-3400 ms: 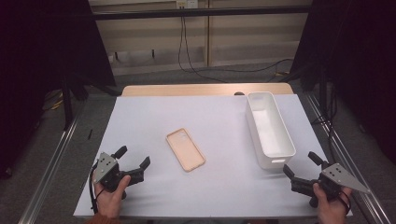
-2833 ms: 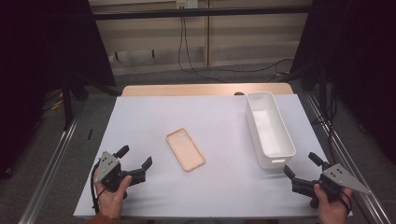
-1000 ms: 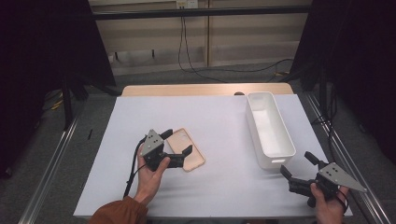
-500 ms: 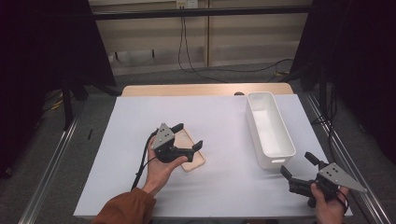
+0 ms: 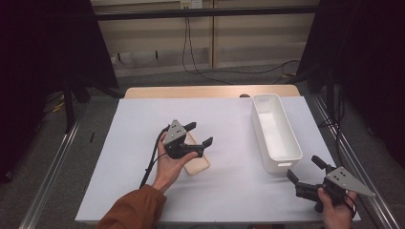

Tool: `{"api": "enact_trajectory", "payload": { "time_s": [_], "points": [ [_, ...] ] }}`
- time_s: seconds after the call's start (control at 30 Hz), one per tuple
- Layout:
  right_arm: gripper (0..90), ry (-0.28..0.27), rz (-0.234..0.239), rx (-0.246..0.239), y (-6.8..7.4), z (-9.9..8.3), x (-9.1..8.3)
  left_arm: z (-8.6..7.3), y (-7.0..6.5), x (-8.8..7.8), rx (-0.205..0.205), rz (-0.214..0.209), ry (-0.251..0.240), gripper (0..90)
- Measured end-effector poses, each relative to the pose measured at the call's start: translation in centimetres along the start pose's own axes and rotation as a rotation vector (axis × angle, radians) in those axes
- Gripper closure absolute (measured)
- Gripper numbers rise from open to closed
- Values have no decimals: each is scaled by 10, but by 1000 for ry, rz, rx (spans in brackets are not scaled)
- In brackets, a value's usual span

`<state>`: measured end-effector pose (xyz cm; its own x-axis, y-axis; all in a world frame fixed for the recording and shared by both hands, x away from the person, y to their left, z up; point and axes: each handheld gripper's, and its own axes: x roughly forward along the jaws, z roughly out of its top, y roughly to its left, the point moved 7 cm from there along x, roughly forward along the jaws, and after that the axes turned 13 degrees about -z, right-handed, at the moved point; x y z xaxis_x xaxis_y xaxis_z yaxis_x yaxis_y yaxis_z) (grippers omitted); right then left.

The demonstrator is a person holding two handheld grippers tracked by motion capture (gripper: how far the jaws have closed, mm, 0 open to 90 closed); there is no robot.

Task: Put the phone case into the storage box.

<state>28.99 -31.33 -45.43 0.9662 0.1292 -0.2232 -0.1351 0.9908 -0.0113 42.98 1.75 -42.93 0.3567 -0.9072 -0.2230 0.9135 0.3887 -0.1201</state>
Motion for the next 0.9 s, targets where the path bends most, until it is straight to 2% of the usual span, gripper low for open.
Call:
{"api": "enact_trajectory", "payload": {
  "time_s": [0.07,0.3,0.43,0.47,0.63,0.73,0.77,0.83,0.87,0.9],
  "points": [
    [1,0,1,1,0,0,0,2,1,4,0,-14,-2,245],
    [1,0,1,2,0,0,0,1,1,14,-1,-37,5,370],
    [1,1,1,1,0,0,-1,-1,3,15,-5,-37,13,468],
    [2,1,2,0,0,0,-1,-2,4,15,-12,-47,11,500],
    [1,2,0,2,0,0,-1,-3,4,15,-15,-67,9,690],
    [1,2,1,0,0,0,-2,-4,5,15,-17,-64,15,771],
    [1,1,0,1,0,0,-2,-5,5,15,-22,-77,21,782],
    [1,0,-1,2,0,0,-2,-5,4,16,-25,-71,26,801],
    [1,0,-1,3,0,0,-2,-7,4,17,-41,-83,37,841],
    [1,1,-1,3,0,0,-2,-8,5,17,-40,-76,38,872]
  ]
}}
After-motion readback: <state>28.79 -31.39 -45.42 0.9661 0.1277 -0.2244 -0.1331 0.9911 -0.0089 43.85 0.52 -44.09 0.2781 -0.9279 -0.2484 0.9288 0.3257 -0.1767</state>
